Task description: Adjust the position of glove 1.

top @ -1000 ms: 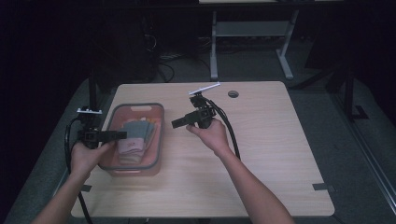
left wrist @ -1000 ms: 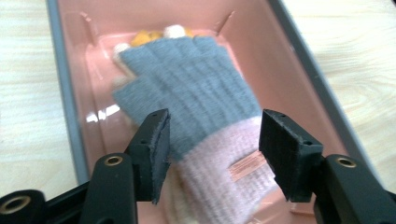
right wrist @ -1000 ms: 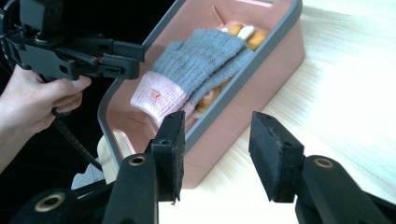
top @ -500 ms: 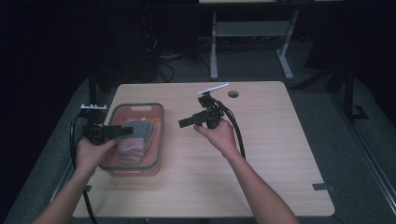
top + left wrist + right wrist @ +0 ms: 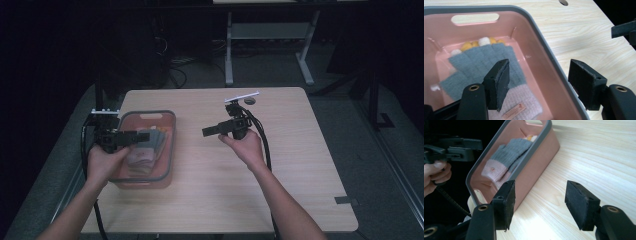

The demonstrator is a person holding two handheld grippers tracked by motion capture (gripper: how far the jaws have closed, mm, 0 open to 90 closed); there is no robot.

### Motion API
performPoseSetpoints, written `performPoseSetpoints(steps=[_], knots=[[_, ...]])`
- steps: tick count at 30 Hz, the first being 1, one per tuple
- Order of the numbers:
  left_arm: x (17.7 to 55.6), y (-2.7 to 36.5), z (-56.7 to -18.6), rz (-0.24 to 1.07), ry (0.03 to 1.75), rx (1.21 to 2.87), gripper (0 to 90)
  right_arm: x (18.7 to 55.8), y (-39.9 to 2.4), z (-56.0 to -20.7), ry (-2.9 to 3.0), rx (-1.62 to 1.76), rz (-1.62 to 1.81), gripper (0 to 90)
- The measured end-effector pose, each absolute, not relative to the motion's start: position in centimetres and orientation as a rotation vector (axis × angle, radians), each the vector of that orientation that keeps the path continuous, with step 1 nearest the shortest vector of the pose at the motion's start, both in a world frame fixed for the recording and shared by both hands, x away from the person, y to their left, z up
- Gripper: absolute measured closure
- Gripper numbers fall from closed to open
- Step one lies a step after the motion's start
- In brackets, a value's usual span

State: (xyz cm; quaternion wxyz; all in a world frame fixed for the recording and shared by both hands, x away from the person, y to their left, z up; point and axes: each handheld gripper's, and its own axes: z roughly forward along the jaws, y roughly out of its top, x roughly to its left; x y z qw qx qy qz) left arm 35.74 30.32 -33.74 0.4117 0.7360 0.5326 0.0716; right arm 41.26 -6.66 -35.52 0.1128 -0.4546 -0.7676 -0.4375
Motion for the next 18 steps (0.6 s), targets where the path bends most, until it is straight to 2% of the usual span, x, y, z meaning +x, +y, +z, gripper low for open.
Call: performPoseSetpoints(steps=[18], knots=[[35.7, 27.1, -32.9, 0.145, 1.244, 1.886, 27.4, 40.6, -9.8, -36.1, -2.214, -1.412, -1.280, 39.1]])
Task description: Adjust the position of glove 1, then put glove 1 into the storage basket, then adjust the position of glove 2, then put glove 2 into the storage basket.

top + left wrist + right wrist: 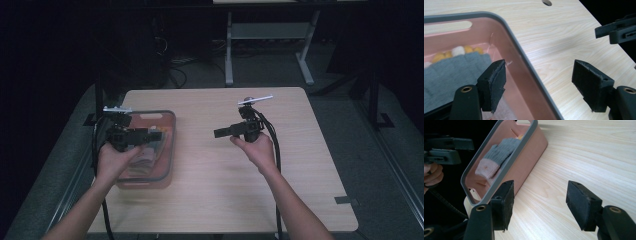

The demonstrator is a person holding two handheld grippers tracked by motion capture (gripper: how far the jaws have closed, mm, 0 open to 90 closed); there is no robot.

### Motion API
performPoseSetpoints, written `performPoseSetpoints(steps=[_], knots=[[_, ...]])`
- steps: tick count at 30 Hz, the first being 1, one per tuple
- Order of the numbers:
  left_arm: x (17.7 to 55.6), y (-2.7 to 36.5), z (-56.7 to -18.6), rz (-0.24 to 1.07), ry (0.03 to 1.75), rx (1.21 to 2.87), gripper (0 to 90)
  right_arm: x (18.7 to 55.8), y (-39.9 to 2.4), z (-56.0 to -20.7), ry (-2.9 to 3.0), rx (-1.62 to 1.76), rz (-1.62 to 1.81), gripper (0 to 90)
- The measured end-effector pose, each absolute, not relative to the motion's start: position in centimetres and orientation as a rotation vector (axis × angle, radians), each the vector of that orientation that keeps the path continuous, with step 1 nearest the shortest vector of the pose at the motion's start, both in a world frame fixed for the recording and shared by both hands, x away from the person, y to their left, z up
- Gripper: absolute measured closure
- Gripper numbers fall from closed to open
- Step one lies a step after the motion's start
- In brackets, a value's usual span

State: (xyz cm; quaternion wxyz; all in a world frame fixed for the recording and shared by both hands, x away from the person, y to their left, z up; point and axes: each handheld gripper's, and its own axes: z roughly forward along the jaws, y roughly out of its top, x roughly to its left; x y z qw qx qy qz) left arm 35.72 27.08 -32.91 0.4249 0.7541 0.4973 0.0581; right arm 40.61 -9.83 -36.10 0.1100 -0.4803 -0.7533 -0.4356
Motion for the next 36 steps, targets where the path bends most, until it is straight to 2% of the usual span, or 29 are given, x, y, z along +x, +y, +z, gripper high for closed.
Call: performPoseSetpoints(steps=[36], knots=[[35.2, 21.2, -32.8, 0.096, 1.112, 1.954, 25.5, 38.6, -15.9, -37.2, -2.149, -1.538, -1.307, 38.2]])
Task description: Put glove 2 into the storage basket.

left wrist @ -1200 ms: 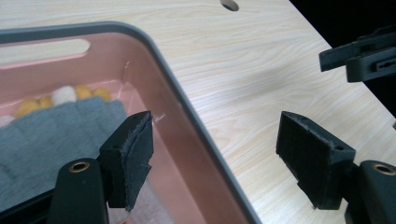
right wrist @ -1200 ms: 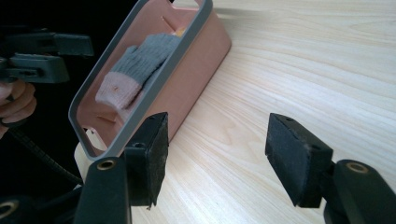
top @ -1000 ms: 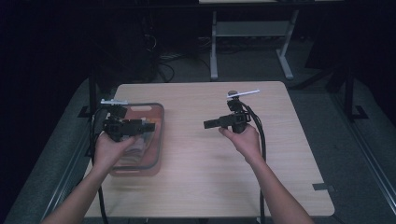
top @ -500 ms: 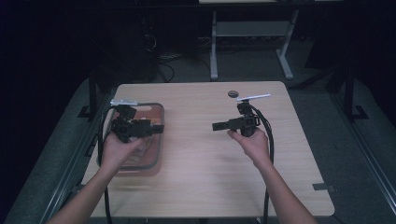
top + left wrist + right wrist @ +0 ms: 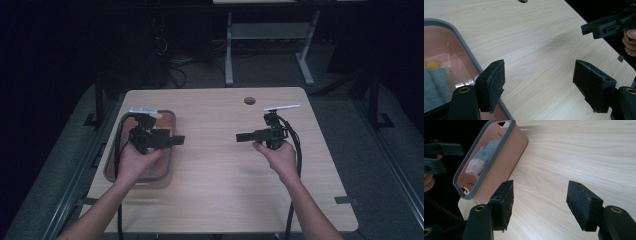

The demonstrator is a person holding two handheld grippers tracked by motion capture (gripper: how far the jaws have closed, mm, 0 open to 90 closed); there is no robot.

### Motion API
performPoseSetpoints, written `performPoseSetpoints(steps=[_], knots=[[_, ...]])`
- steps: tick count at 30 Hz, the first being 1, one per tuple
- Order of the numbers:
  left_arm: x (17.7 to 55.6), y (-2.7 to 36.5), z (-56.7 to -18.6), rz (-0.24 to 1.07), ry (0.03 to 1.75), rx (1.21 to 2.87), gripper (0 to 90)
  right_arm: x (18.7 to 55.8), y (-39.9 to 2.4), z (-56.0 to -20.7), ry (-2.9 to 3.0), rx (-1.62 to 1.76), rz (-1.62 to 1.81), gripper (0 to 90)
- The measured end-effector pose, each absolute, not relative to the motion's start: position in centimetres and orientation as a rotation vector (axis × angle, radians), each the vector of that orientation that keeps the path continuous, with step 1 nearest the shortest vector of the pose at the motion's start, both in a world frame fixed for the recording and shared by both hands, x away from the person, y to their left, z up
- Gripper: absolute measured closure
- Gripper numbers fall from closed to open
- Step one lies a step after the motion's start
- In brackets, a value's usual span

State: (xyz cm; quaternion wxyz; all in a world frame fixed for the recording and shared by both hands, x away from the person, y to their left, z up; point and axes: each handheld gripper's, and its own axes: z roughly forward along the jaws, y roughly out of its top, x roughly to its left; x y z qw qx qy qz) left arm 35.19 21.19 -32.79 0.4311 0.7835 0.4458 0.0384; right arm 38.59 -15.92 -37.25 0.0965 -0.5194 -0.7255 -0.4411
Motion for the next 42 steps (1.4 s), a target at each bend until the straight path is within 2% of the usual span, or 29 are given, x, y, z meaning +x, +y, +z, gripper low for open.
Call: performPoseSetpoints(steps=[42], knots=[[33.8, 12.7, -37.0, -0.027, 0.952, 2.045, 24.5, 36.4, -25.3, -42.6, -2.037, -1.737, -1.259, 36.7]])
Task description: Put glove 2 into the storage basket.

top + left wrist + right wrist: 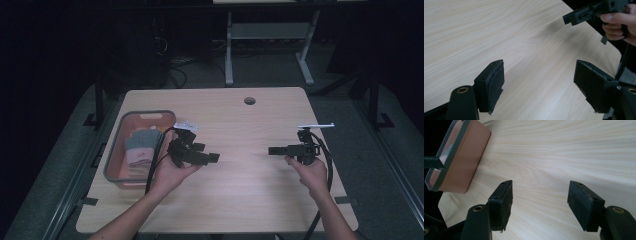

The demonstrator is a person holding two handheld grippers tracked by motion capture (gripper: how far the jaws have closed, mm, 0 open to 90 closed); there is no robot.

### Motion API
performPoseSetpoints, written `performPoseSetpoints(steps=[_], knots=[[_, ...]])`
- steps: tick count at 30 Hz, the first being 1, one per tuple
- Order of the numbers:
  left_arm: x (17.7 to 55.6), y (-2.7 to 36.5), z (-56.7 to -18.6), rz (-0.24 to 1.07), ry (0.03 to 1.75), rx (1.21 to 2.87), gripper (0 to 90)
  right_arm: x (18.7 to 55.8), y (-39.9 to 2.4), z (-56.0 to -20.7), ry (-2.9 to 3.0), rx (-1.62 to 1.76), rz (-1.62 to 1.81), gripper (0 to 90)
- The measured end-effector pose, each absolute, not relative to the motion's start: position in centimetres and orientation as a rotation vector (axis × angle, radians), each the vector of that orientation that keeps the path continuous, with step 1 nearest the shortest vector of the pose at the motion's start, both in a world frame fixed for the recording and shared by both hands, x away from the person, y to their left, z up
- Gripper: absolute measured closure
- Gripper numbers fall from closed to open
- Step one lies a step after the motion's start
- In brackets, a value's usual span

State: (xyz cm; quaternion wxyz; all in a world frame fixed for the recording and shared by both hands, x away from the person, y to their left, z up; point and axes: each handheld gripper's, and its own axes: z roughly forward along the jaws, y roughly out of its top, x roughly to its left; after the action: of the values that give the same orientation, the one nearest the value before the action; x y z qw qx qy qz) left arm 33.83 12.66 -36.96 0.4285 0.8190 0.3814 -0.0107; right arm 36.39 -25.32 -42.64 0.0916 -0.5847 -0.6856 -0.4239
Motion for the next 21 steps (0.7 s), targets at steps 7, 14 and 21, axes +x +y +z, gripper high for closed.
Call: performPoseSetpoints(steps=[7, 14, 21], knots=[[33.1, 11.8, -37.9, -0.041, 0.930, 2.040, 24.5, 35.5, -26.4, -43.3, -2.036, -1.757, -1.254, 35.7], [32.3, 11.2, -38.9, -0.053, 0.913, 2.046, 24.4, 34.6, -27.1, -43.8, -2.015, -1.754, -1.274, 34.1], [31.1, 11.1, -39.8, -0.046, 0.895, 2.059, 23.7, 33.7, -26.8, -44.0, -2.049, -1.739, -1.258, 34.0]])
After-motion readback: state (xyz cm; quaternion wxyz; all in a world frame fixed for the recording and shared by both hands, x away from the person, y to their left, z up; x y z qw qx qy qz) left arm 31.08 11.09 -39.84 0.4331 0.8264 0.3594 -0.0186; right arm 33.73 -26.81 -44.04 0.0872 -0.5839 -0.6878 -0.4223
